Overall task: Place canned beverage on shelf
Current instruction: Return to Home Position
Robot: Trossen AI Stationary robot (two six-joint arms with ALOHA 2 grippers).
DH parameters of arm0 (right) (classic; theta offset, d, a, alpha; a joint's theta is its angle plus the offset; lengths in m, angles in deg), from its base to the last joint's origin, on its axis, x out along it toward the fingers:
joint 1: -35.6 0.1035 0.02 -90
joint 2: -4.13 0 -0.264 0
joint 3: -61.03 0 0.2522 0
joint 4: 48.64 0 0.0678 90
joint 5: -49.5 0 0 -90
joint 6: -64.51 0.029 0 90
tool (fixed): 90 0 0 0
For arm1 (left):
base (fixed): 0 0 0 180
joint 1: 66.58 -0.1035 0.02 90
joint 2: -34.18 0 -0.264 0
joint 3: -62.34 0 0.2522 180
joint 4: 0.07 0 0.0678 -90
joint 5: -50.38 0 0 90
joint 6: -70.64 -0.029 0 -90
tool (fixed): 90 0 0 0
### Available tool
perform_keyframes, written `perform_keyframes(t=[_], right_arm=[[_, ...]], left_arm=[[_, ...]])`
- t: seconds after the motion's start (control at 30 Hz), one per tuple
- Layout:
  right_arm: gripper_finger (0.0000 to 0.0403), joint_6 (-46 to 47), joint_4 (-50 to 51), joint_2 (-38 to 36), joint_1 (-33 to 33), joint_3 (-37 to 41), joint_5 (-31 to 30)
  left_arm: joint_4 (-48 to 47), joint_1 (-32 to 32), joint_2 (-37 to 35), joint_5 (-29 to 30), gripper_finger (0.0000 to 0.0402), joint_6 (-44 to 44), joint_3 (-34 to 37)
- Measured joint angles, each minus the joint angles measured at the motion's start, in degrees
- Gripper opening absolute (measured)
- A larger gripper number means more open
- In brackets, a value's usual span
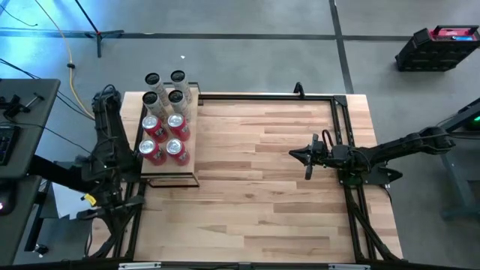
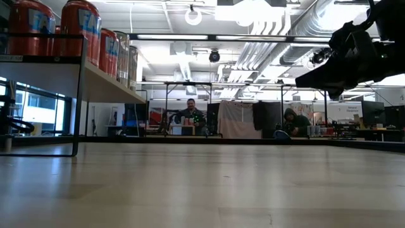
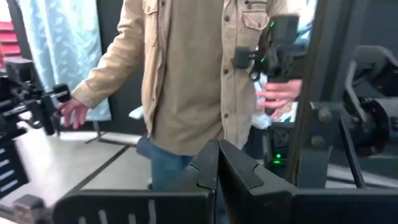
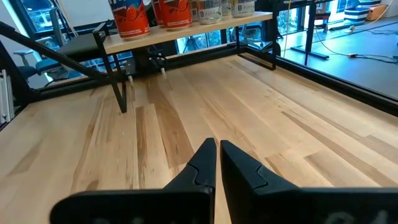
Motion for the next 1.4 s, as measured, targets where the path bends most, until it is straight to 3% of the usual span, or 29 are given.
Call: perform_keyframes(t=[0.2, 0.33, 0.6, 0.8, 1.13, 1.4], right_arm=[[0.0009, 0.00, 0.04, 0.00, 0.00, 0.00, 0.00], [0.0009, 0.00, 0.11, 0.00, 0.00, 0.00, 0.02], [0.0009, 0.00, 0.26, 0.00, 0.00, 0.00, 0.02], [0.0009, -0.02, 0.28, 0.00, 0.02, 0.00, 0.02], [0.0009, -0.02, 0.28, 0.00, 0.02, 0.00, 0.00], [0.0009, -0.02, 0.28, 0.00, 0.01, 0.00, 0.01]], left_arm=[[17.54, 0.20, -3.17, -0.17, 0.0000, 0.39, 12.20], [22.91, 0.20, -5.33, 0.17, 0.0000, 0.13, 16.82], [23.87, 0.11, -9.44, 1.88, 0.0000, 1.97, 22.75], [21.59, 0.08, -10.96, 2.97, 0.0001, 1.18, 22.96], [21.69, 0.04, -10.96, 21.41, 0.0001, -1.96, 22.96], [22.81, 0.04, -11.05, 24.24, 0.0001, -5.10, 22.94]])
